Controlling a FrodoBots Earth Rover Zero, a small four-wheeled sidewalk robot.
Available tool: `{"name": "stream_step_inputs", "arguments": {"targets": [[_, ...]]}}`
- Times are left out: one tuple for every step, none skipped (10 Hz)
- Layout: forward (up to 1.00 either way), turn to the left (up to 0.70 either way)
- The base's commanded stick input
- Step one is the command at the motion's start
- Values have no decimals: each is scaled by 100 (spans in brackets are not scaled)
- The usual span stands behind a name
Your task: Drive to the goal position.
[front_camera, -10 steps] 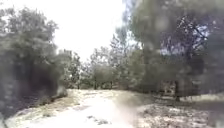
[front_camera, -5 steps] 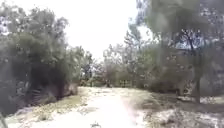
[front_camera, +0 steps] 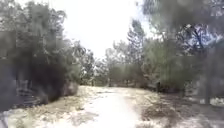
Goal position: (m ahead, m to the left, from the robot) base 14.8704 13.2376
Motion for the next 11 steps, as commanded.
{"name": "stream_step_inputs", "arguments": {"targets": [[85, 0], [85, 0], [85, 0], [85, 0], [85, 0], [85, 0], [85, 0], [85, 0], [85, 0], [85, 0], [85, 0]]}}
